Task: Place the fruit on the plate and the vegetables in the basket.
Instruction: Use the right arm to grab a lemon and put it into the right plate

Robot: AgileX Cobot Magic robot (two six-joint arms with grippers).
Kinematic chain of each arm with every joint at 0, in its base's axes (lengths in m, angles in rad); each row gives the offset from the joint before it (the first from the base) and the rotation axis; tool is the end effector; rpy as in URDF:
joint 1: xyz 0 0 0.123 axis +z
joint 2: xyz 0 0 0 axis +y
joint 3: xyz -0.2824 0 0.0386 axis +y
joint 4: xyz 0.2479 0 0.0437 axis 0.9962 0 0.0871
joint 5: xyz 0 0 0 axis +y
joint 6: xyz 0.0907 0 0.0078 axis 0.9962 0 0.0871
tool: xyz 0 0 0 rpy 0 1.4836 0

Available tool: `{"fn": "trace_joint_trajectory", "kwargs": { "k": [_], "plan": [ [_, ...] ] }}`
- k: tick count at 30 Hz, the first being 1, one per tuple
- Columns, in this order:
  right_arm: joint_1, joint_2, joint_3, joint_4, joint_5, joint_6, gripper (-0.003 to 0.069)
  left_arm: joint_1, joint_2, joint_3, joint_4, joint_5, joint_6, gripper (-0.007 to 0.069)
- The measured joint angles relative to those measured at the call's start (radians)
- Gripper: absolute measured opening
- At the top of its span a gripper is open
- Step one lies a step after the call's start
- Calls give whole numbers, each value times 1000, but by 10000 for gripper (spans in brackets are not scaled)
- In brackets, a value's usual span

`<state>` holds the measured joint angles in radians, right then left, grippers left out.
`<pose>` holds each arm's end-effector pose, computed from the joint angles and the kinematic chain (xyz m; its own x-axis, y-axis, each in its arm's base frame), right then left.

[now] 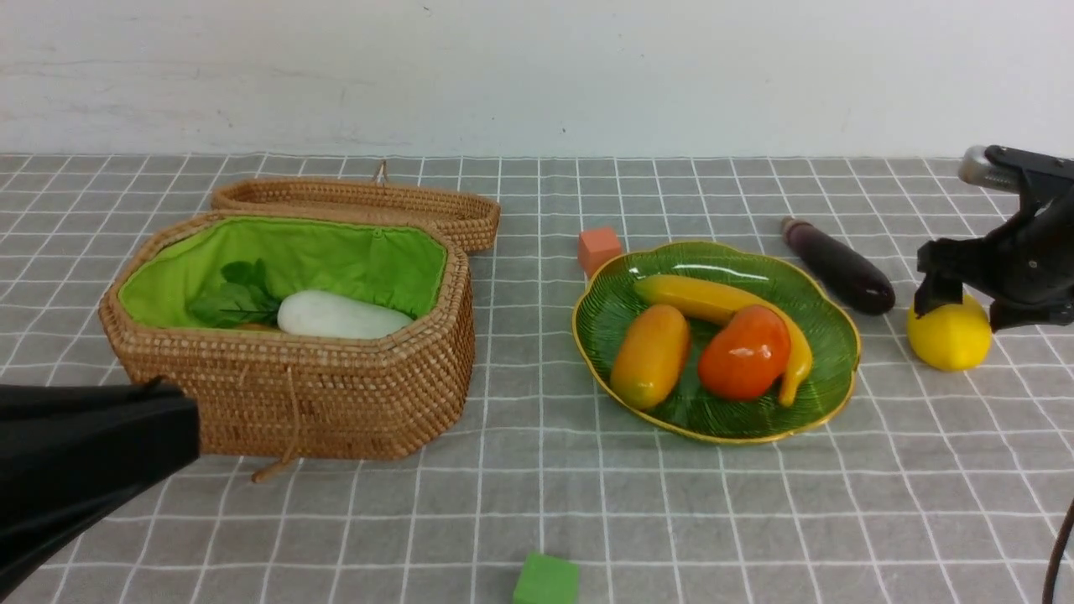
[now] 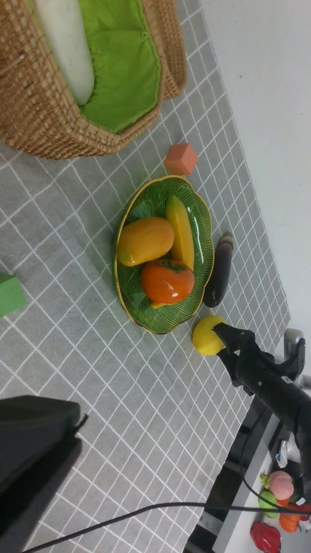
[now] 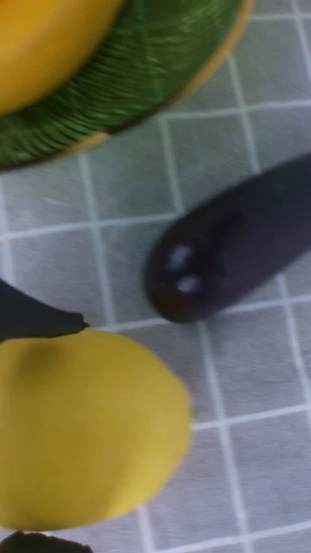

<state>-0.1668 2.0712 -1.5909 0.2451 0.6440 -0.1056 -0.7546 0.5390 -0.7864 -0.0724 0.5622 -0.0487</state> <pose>0.4521 -0.0626 0.1995 -0.8299 0.2317 -0.5076 0.1662 0.9710 0.1716 0.0673 -0.0681 0.3836 -0.2407 0.0758 -0.9676 0.6896 0.7149 -0.1156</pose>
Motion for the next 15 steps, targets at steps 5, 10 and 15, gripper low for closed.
{"fn": "trace_joint_trajectory", "kwargs": {
  "k": [5, 10, 15],
  "plan": [
    [-8, 83, -87, 0, 15, 1, 608, 0, 0, 0, 0, 0, 0, 26],
    [-9, 107, -112, 4, 32, 1, 598, 0, 0, 0, 0, 1, 0, 26],
    [-9, 112, -118, 4, 38, 1, 575, 0, 0, 0, 0, 3, 0, 27]
  ]
}}
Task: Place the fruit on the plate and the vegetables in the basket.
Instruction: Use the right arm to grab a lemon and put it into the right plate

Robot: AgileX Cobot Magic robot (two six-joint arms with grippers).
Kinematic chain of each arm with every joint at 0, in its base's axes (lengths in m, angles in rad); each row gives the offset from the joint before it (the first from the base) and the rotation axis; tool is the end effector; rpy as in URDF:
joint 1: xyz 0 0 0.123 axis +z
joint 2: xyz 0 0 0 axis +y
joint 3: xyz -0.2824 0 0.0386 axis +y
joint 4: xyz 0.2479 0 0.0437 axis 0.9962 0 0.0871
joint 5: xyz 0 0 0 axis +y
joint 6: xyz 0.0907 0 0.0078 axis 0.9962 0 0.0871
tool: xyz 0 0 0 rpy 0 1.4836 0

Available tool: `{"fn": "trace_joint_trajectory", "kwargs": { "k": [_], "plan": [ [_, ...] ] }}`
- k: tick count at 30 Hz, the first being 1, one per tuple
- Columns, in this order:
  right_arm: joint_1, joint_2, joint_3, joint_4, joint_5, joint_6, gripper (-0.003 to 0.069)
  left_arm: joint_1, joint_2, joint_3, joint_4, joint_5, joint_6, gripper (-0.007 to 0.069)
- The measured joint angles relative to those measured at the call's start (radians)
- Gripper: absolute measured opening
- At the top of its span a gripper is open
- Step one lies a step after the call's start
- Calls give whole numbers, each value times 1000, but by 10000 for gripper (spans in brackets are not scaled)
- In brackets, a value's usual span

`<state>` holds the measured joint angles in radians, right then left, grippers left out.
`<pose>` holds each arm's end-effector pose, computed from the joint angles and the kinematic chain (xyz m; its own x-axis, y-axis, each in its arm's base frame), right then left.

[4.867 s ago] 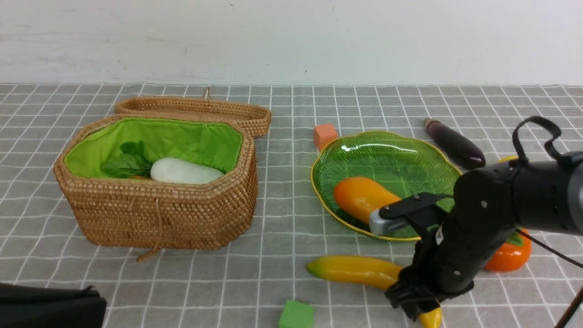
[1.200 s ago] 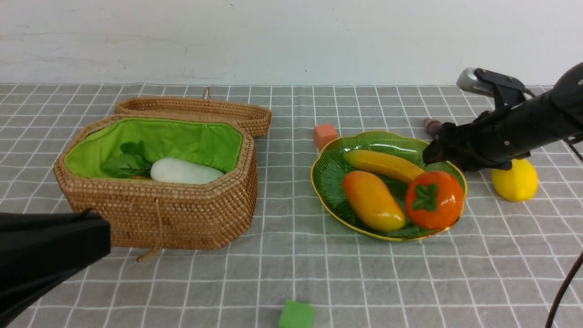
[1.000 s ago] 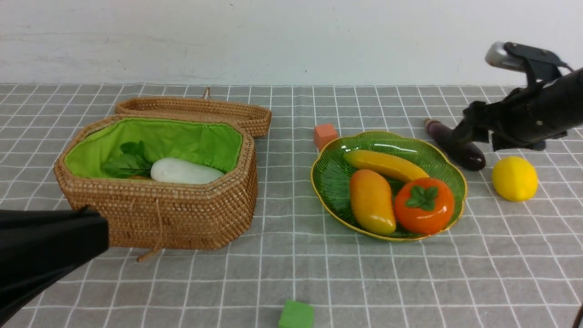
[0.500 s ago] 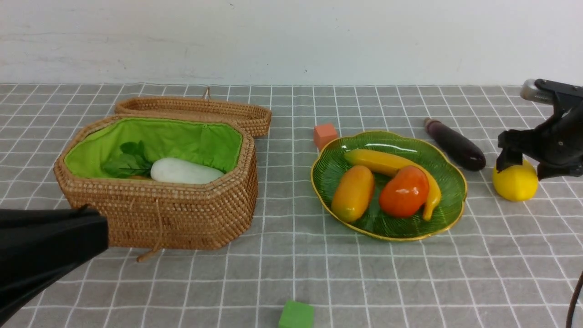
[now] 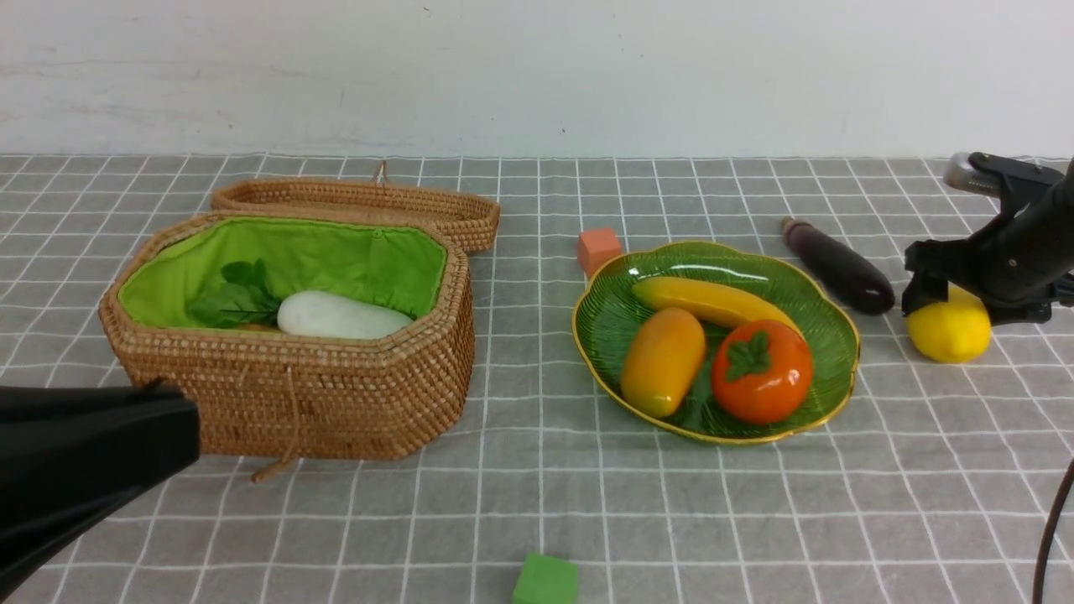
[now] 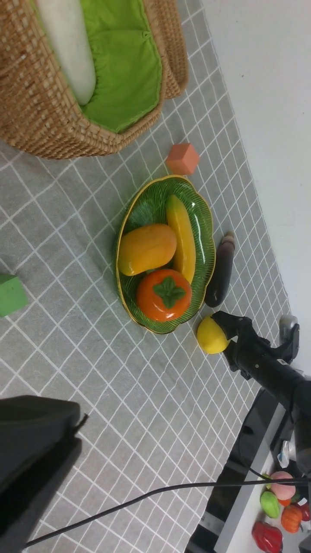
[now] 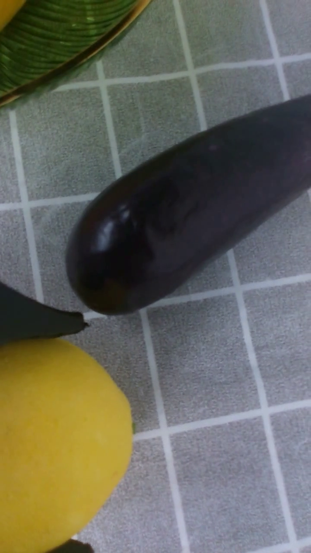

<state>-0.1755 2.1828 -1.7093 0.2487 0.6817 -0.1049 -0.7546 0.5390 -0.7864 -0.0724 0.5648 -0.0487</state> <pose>0.4739 -0.0697 0.1796 -0.8433 0.2395 -0.4811 0.1732 0.9686 0.1786 0.0673 -0.0681 0.3834 -0.2425 0.0776 -0.9671 0.6895 0.7150 -0.1155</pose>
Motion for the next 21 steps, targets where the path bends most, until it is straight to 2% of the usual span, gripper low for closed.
{"fn": "trace_joint_trajectory", "kwargs": {
  "k": [6, 10, 14, 19, 21],
  "plan": [
    [0, 0, -2, 0, 23, 2, 578, 0, 0, 0, 0, 0, 0, 30],
    [-2, 6, -7, 0, 78, 20, 636, 0, 0, 0, 0, 1, 0, 36],
    [-2, 24, -4, -8, 116, 29, 661, 0, 0, 0, 0, 1, 0, 39],
    [-2, 29, -9, -8, 120, 28, 650, 0, 0, 0, 0, 1, 0, 39],
    [-2, 27, -10, -9, 124, 26, 610, 0, 0, 0, 0, 2, 0, 39]
  ]
}}
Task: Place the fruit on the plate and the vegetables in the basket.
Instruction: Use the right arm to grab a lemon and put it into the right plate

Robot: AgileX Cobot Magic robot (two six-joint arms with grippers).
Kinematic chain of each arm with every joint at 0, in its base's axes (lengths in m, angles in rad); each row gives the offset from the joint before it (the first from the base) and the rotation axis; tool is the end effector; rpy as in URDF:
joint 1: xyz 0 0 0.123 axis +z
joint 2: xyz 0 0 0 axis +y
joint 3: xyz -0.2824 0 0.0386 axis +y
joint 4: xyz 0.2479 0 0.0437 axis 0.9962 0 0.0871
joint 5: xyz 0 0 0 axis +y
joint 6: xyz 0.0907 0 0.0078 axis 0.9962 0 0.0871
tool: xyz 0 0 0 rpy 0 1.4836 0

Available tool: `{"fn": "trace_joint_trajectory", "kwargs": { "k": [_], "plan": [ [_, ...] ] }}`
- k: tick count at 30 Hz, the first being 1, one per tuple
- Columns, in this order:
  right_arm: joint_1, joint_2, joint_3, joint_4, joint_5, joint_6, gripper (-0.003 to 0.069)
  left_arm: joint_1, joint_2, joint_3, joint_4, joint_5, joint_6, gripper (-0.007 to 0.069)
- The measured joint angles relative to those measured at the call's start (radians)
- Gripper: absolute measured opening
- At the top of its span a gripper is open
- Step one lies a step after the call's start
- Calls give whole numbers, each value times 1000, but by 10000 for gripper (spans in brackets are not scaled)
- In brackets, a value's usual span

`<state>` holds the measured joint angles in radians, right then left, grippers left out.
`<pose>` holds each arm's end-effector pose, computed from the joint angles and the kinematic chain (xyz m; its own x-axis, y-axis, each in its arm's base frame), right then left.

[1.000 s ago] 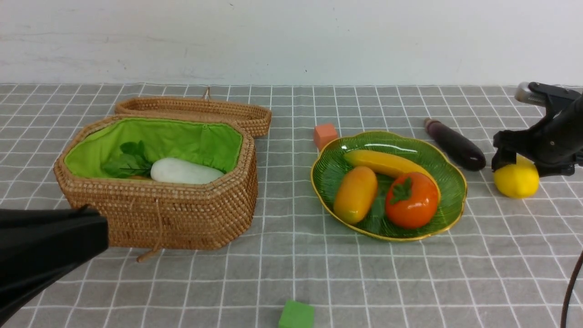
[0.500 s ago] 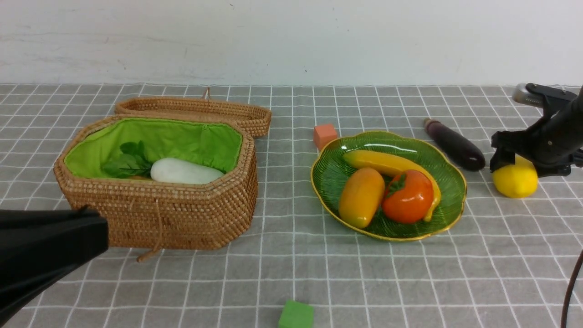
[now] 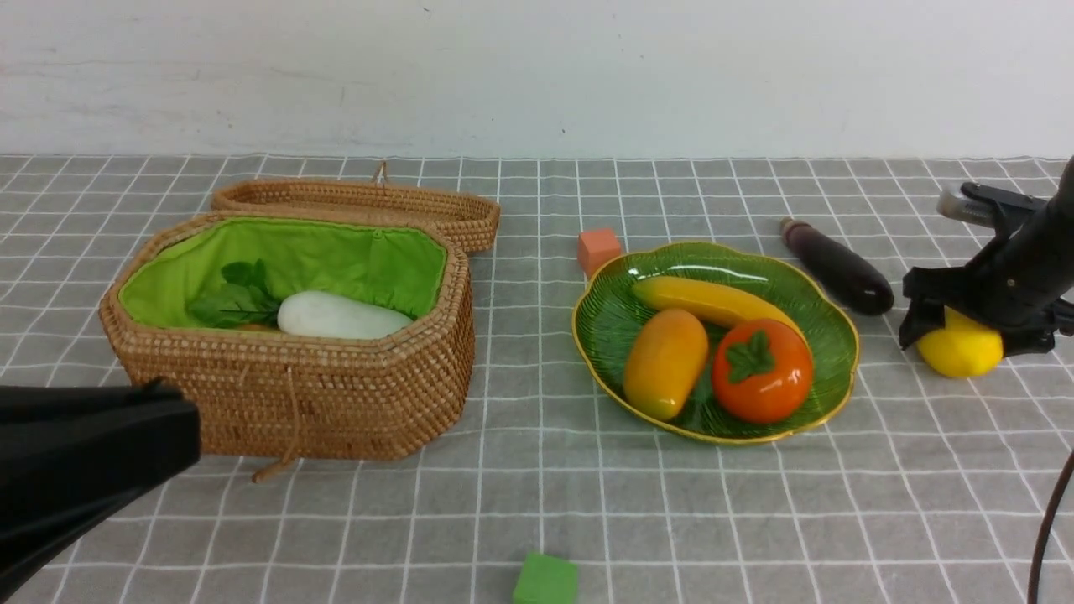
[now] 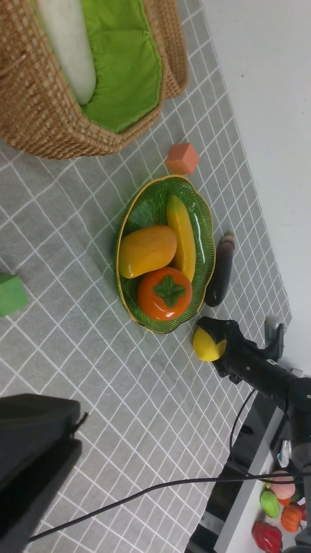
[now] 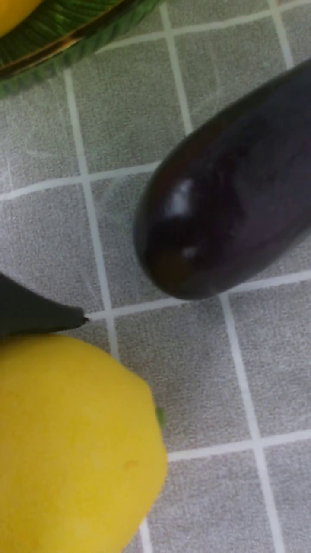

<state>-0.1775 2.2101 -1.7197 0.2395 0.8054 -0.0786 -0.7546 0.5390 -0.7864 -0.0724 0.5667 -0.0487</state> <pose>0.4669 -0.0679 0.1649 -0.9017 0.2507 -0.3522 0.1929 0.9624 0.1911 0.0672 -0.0681 0.3832 -0.2438 0.0789 -0.9666 0.6895 0.7151 -0.1155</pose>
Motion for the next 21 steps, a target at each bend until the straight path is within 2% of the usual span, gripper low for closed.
{"fn": "trace_joint_trajectory", "kwargs": {
  "k": [4, 8, 11, 14, 17, 21],
  "plan": [
    [0, -6, -11, -10, 25, 0, 594, 0, 0, 0, 0, 3, 0, 39],
    [0, -66, -23, -48, 132, 1, 594, 0, 0, 0, 10, 2, 0, 39],
    [6, -152, -30, -22, 176, 1, 594, 0, 0, 0, 16, 2, 0, 39],
    [61, -238, -41, 97, 183, -73, 594, 0, 0, 0, 16, 2, 0, 39],
    [176, -238, -42, 237, 121, -209, 594, 0, 0, 0, 16, 4, 0, 39],
    [259, -182, -41, 280, 22, -294, 594, 0, 0, 0, 17, 10, 0, 41]
  ]
}}
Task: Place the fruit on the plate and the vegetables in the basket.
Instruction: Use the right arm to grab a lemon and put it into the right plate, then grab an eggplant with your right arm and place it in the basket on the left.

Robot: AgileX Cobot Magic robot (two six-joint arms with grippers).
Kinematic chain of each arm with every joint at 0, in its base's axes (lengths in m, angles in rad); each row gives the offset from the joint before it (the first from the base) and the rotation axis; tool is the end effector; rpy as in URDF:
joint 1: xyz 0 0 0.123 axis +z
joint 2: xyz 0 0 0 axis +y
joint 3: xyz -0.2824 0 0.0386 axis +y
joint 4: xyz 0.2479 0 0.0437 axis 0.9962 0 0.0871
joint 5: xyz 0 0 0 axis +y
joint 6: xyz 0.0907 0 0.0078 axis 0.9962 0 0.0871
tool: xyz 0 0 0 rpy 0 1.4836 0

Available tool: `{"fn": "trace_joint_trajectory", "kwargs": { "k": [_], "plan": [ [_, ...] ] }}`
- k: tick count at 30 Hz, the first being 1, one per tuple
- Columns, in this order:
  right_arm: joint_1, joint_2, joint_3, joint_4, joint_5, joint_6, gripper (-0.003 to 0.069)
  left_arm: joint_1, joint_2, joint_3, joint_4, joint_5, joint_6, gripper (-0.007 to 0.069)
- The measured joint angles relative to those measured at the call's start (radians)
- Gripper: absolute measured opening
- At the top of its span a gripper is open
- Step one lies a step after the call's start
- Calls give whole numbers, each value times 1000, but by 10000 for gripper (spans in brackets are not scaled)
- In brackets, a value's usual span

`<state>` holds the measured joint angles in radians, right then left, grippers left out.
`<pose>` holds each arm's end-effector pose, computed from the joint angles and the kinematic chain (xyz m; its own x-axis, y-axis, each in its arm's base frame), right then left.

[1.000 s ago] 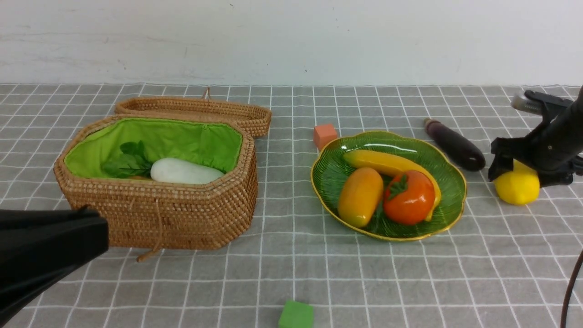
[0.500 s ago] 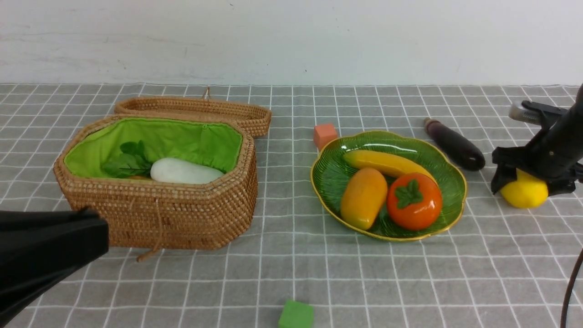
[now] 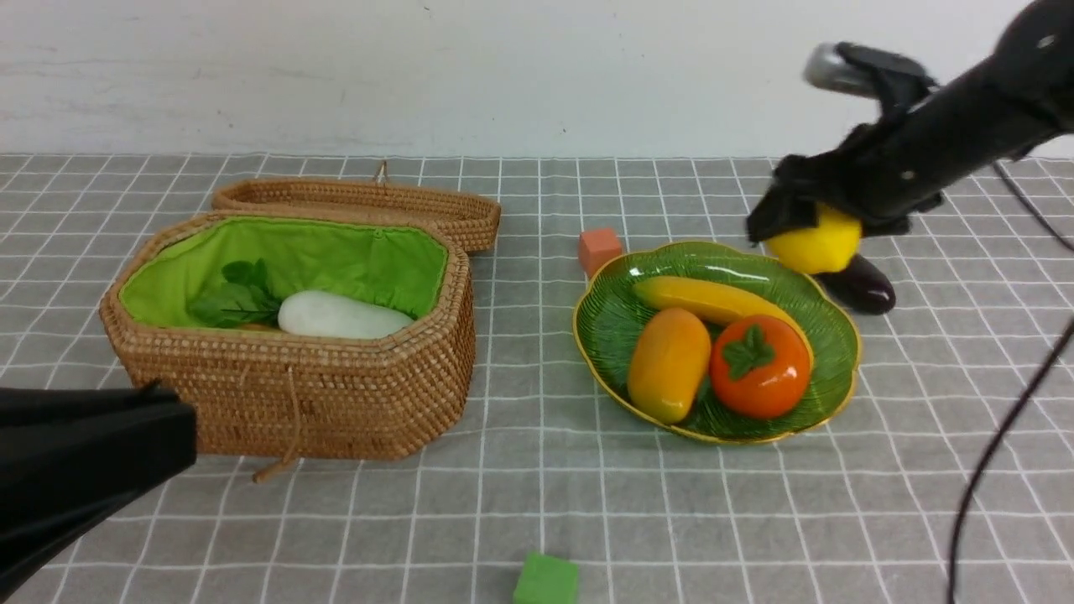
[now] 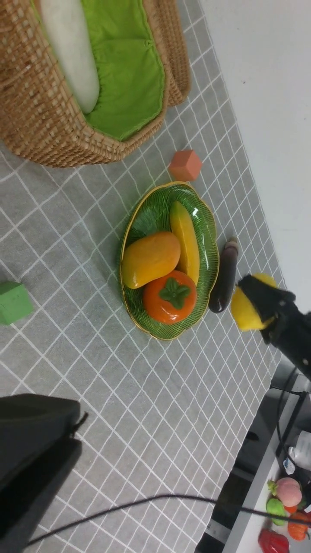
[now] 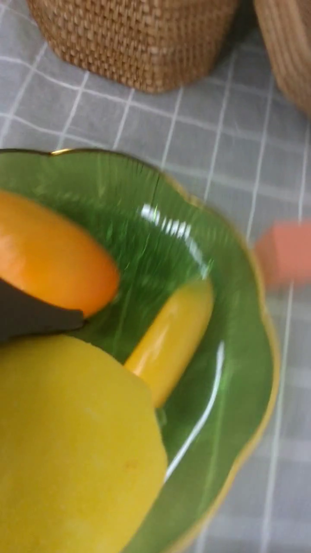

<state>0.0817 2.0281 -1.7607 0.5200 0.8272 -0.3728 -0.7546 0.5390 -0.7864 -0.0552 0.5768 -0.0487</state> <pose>0.4558 0.0708 0.2677 -0.8020 -0.0685 -0.5934 -0.2944 0.9097 0.2928 0.0676 -0.0674 0.3823 -0.2404 0.0959 -0.9659 0.6863 0.7205 -0.0993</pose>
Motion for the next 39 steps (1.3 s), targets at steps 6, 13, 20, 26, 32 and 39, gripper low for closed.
{"fn": "trace_joint_trajectory", "kwargs": {
  "k": [6, 13, 20, 26, 32, 39],
  "plan": [
    [45, 129, 3, -4, -159, -40, 594, 0, 0, 0, 0, 1, 0, 47],
    [47, 122, 3, -4, -133, -40, 681, 0, 0, 0, 0, 1, 0, 49],
    [47, 56, 2, -10, -92, -40, 659, 0, 0, 0, 0, 1, 0, 50],
    [-2, -12, -11, -123, -36, 26, 610, 0, 0, 0, 1, 1, 0, 57],
    [-98, 12, -90, -230, -40, 61, 555, 0, 0, 0, 1, 1, 0, 59],
    [-142, 249, -253, -183, -63, -3, 549, 0, 0, 0, 1, -43, -14, 65]
  ]
}}
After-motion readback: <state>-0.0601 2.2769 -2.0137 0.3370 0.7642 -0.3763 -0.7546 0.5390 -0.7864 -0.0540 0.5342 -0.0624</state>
